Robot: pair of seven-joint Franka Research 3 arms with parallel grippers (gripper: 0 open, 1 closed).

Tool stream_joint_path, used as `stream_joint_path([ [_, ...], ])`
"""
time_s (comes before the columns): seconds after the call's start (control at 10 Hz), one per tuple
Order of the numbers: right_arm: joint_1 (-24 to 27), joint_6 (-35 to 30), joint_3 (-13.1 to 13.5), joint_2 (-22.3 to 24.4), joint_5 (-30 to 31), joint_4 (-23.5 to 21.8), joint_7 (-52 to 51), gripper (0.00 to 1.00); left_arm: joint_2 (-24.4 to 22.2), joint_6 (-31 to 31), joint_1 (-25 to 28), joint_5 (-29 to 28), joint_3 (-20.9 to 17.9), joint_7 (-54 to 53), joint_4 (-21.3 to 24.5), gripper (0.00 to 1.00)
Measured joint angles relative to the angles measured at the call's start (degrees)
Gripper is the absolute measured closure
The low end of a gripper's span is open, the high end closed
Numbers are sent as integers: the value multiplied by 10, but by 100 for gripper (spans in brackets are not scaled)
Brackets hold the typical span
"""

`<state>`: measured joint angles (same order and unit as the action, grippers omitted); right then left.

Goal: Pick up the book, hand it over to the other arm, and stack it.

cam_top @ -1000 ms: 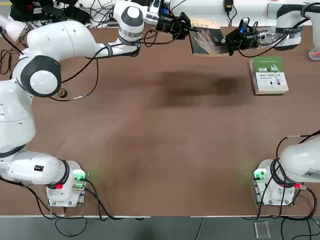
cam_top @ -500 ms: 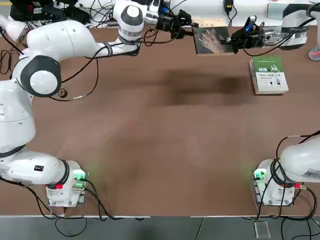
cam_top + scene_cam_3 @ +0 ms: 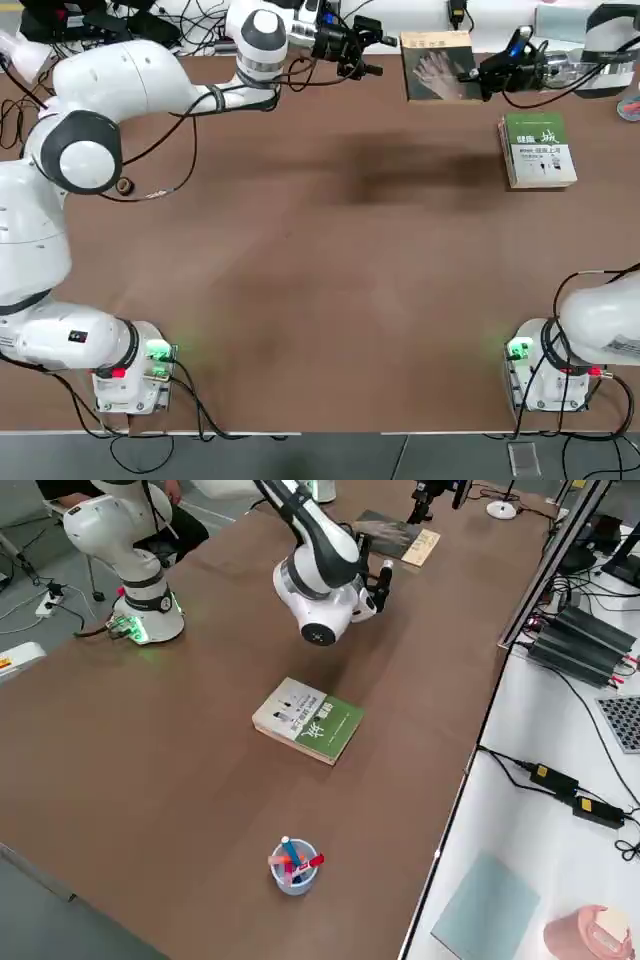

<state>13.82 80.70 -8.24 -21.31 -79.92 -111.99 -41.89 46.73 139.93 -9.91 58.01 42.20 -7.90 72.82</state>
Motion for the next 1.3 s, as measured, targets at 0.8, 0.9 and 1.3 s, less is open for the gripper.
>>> stream_joint_path([
  [0.8,124,-36,8,-4,175,11,-13,85,-85,-65,105,-141,1,14,76,11],
  [0.9,133,-37,8,-7,185,14,-18,85,-97,-80,121,-187,1,25,81,9],
  [1.3,166,-37,8,-36,244,47,-26,85,-148,-119,164,-418,1,104,83,7],
])
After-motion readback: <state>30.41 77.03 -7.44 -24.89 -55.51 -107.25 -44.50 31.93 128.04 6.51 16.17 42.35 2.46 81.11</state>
